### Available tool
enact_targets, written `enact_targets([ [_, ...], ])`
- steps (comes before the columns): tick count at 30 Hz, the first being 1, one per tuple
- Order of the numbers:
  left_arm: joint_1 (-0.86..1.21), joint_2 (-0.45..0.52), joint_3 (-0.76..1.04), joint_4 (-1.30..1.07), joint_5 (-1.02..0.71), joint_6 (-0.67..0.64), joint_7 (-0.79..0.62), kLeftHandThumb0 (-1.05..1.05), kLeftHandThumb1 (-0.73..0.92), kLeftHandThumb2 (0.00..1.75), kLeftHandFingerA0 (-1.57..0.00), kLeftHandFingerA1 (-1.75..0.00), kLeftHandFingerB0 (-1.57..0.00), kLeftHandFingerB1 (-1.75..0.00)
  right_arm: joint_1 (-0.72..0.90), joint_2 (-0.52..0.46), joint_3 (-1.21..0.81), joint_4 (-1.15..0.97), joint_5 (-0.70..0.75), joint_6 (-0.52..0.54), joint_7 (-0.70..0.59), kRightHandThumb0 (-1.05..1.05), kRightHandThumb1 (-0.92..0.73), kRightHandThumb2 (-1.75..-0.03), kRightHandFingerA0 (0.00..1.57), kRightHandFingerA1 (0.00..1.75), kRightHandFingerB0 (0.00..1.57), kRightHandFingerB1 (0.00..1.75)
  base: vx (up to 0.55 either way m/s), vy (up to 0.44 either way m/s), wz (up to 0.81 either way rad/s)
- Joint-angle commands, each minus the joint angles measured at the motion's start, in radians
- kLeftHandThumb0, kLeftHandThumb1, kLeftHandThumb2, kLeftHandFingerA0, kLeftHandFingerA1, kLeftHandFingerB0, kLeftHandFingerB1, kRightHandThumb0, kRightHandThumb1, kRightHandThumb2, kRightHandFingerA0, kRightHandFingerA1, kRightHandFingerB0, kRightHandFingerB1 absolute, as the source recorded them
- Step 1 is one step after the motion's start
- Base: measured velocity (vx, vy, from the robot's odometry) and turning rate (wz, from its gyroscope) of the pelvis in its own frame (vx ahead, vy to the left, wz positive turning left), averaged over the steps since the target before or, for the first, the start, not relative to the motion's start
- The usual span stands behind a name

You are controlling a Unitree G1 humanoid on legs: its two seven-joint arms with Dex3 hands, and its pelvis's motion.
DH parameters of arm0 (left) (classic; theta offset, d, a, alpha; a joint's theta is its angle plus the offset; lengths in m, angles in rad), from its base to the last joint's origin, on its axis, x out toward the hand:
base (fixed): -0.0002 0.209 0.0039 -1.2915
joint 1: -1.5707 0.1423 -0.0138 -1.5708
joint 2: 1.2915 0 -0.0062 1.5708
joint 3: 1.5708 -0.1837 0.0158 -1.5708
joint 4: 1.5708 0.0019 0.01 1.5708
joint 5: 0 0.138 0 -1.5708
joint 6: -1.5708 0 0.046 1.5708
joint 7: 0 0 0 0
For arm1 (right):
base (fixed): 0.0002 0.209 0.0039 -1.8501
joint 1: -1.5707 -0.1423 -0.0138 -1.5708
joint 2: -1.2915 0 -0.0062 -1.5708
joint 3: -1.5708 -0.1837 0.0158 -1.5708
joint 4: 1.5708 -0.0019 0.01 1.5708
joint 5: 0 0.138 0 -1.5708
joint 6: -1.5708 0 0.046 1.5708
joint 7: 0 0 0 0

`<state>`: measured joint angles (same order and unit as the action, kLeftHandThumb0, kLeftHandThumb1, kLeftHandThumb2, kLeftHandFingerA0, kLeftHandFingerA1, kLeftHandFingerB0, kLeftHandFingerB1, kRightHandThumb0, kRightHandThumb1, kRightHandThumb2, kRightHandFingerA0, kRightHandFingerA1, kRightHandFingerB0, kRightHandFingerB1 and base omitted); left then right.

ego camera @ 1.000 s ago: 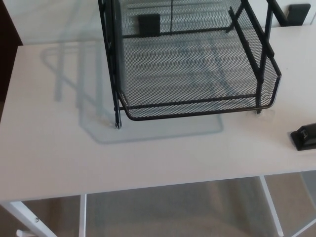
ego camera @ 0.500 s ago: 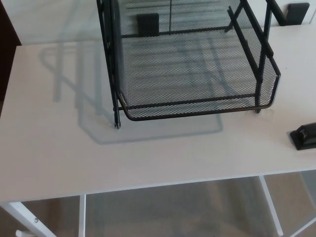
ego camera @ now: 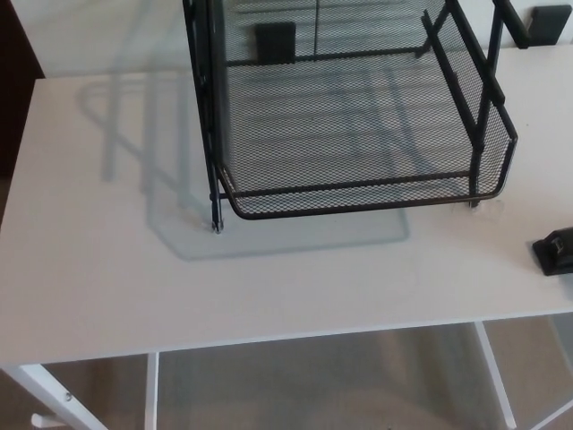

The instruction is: The robot walks towards a desk on which a file tray is kept in the middle and a stapler is kept to its right. The robot lifts the stapler using its right hand and places it on the file tray.

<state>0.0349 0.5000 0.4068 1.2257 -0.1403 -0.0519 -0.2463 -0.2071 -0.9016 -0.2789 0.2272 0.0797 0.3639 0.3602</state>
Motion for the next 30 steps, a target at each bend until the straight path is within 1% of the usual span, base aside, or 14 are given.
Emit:
enact_targets([
  [1, 0.006, 0.009, -0.016, -0.009, 0.005, -0.038, 0.002, -0.67, 0.68, 0.95, -0.22, -0.54, -0.17, -0.47, -0.002, -0.149, 0.302, -0.096, -0.218, -0.08, 0.209, -0.45, -0.52, -0.67, 0.07, 0.3, 0.06, 0.18, 0.0, 0.0, 0.0],
  [4, 0.008, 0.01, -0.017, -0.009, 0.003, -0.04, -0.008, -0.65, 0.84, 0.64, -0.25, -0.47, -0.2, -0.36, -0.013, -0.146, 0.347, -0.09, -0.24, -0.096, 0.186, -0.44, -0.52, -0.63, 0.09, 0.31, 0.07, 0.22, 0.0, 0.0, 0.0],
  [5, 0.008, 0.01, -0.017, -0.006, 0.003, -0.041, -0.004, -0.67, 0.68, 0.94, -0.21, -0.54, -0.16, -0.47, -0.035, -0.139, 0.396, -0.073, -0.275, -0.123, 0.183, -0.39, -0.53, -0.58, 0.09, 0.31, 0.09, 0.24, 0.0, 0.0, 0.0],
  [6, 0.007, 0.004, -0.026, -0.007, 0.011, -0.045, -0.001, -0.67, 0.69, 0.95, -0.21, -0.53, -0.16, -0.47, -0.045, -0.148, 0.455, -0.049, -0.347, -0.169, 0.161, -0.37, -0.28, -0.76, 0.05, 0.48, 0.01, 0.43, 0.0, 0.0, 0.0],
  [14, 0.01, 0.001, -0.023, -0.013, 0.005, -0.045, -0.008, -0.7, 0.68, 0.96, -0.2, -0.55, -0.15, -0.48, -0.117, -0.154, 0.639, 0.037, -0.511, -0.218, 0.125, -0.3, -0.24, -0.82, 0.01, 0.51, 0.0, 0.48, 0.0, 0.0, 0.0],
  [15, 0.007, -0.001, -0.022, -0.007, 0.006, -0.045, -0.003, -0.65, 0.85, 0.63, -0.26, -0.48, -0.2, -0.36, -0.124, -0.15, 0.652, 0.045, -0.516, -0.219, 0.126, -0.3, -0.26, -0.84, 0.01, 0.51, 0.0, 0.48, 0.0, 0.0, 0.0],
  [19, -0.002, -0.003, -0.03, 0.002, 0.014, -0.036, 0.011, -0.66, 0.69, 0.95, -0.23, -0.54, -0.16, -0.46, -0.147, -0.121, 0.701, 0.087, -0.525, -0.221, 0.122, -0.29, -0.33, -0.87, 0.01, 0.5, 0.0, 0.48, 0.0, 0.0, 0.0],
  [23, -0.004, -0.001, -0.033, 0.004, 0.012, -0.037, 0.009, -0.65, 0.85, 0.65, -0.26, -0.48, -0.21, -0.36, -0.175, -0.115, 0.726, 0.102, -0.53, -0.23, 0.115, -0.3, -0.44, -0.95, 0.01, 0.51, 0.0, 0.48, 0.0, 0.0, 0.0],
  [24, -0.004, 0.0, -0.035, 0.004, 0.013, -0.04, 0.008, -0.65, 0.85, 0.65, -0.25, -0.49, -0.2, -0.36, -0.179, -0.115, 0.731, 0.109, -0.535, -0.244, 0.104, -0.54, -0.5, -0.69, 0.12, 0.39, 0.12, 0.34, 0.0, 0.0, 0.0],
  [25, -0.001, 0.001, -0.039, 0.006, 0.016, -0.049, 0.006, -0.68, 0.69, 0.96, -0.22, -0.55, -0.16, -0.47, -0.191, -0.113, 0.739, 0.12, -0.547, -0.26, 0.094, -0.31, -0.44, -0.96, 0.01, 0.5, 0.0, 0.48, 0.0, 0.0, 0.0],
  [26, -0.001, 0.002, -0.041, 0.007, 0.017, -0.051, 0.008, -0.68, 0.69, 0.96, -0.22, -0.55, -0.16, -0.47, -0.198, -0.113, 0.743, 0.124, -0.551, -0.261, 0.097, -0.31, -0.44, -0.96, 0.01, 0.5, 0.0, 0.48, 0.0, 0.0, 0.0],
  [27, -0.006, 0.004, -0.045, 0.012, 0.021, -0.045, 0.015, -0.68, 0.69, 0.95, -0.22, -0.54, -0.16, -0.46, -0.213, -0.105, 0.749, 0.142, -0.559, -0.272, 0.082, -0.55, -0.52, -0.7, 0.12, 0.39, 0.13, 0.34, 0.0, 0.0, 0.0],
  [28, -0.003, 0.005, -0.045, 0.013, 0.018, -0.051, 0.004, -0.67, 0.7, 0.95, -0.21, -0.53, -0.15, -0.46, -0.229, -0.1, 0.754, 0.152, -0.564, -0.276, 0.082, -0.32, -0.46, -0.98, 0.01, 0.51, 0.0, 0.48, 0.0, 0.0, 0.0],
  [30, -0.001, 0.006, -0.042, 0.003, 0.01, -0.045, -0.002, -0.67, 0.7, 0.95, -0.19, -0.53, -0.15, -0.46, -0.253, -0.089, 0.762, 0.172, -0.58, -0.292, 0.056, -0.51, -0.59, -0.59, 0.18, 0.34, 0.16, 0.27, 0.0, 0.0, 0.0],
])
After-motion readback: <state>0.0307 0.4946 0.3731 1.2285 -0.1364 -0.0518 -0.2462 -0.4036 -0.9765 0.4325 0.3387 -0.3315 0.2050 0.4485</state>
